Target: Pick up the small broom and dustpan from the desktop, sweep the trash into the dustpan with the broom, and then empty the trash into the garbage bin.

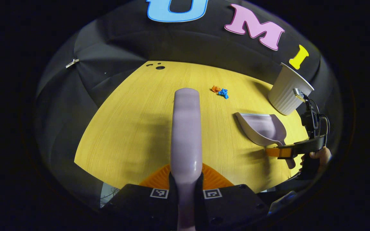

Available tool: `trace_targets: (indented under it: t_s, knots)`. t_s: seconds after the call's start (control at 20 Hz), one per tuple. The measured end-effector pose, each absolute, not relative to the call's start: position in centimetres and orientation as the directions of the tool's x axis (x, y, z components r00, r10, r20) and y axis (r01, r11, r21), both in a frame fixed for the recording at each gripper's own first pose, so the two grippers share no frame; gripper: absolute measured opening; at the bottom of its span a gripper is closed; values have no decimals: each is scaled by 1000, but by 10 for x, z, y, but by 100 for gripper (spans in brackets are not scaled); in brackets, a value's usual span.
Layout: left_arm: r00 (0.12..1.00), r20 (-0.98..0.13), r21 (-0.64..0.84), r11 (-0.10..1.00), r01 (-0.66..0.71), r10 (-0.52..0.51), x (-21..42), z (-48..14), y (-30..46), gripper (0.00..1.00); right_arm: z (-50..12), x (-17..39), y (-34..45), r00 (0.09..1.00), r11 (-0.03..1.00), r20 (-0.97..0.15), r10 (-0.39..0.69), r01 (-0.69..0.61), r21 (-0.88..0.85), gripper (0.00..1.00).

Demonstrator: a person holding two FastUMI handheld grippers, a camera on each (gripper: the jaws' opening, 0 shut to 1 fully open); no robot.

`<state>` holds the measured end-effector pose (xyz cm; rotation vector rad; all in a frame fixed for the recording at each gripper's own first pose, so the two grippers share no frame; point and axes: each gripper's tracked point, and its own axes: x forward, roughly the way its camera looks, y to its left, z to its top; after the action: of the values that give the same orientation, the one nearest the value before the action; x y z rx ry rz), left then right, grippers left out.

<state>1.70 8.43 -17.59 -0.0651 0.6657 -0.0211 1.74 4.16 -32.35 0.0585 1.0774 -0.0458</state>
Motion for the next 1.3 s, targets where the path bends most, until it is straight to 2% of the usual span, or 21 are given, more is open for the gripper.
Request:
trace_targets:
  t_s: [0.05,0.1,0.2,0.35,0.7,0.75,0.8,1.15,1.3]
  knots:
    - [787,-616,-65,998,-8,-34,18,-175,85,25,-322,17,41,462,997,-887,-11,67,23,60]
    - [787,-616,-66,998,-13,-30,18,-175,86,25,-324,19,40,457,997,-890,-12,74,24,53]
    - [784,-621,-68,998,-18,-28,22,-175,84,25,-323,19,40,445,995,-896,-13,91,31,45]
    - [776,-629,-60,998,-4,-35,32,-174,78,25,-324,19,41,450,999,-893,6,35,25,40]
    - [738,-673,16,997,82,-50,75,-172,62,24,-325,16,39,463,992,-883,82,-126,26,36]
    - [733,-678,27,995,98,-53,86,-170,59,25,-325,16,36,461,989,-883,84,-144,20,34]
    - [725,-686,39,993,110,-53,97,-171,58,25,-324,16,30,463,987,-883,84,-162,9,36]
    - [697,-717,145,974,176,-20,196,-165,52,25,-304,24,-3,499,961,-859,113,-273,-32,36]
    - [681,-732,228,942,245,0,237,-167,50,25,-299,27,-15,499,951,-857,128,-308,-37,36]
